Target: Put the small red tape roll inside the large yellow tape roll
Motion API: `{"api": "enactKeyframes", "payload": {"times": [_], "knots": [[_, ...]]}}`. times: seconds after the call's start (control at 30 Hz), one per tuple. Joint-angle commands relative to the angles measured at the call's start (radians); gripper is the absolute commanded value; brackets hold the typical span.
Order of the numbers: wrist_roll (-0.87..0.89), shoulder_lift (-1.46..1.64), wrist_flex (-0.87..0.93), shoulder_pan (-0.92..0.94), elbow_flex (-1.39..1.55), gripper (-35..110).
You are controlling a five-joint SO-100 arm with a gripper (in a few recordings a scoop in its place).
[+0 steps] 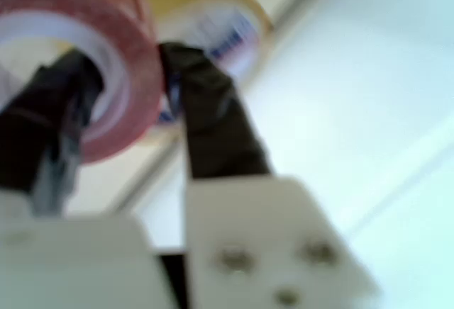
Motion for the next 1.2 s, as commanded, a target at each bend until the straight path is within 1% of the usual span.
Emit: {"api": "enactKeyframes", "payload": {"times": [0.0, 0.27, 0.43, 0.67, 0.9, 1.17], "knots": [[0.005, 0.083, -0.161, 0.028, -0.104, 0], [-0.002, 0.035, -0.472, 0.037, -0.104, 0], [-0.002, -0.012, -0.597, 0.044, -0.104, 0], [0.002, -0.13, -0.687, 0.1, -0.104, 0], [0.005, -0.176, -0.712, 0.153, -0.104, 0], [0.006, -0.199, -0.69, 0.161, -0.104, 10]]}}
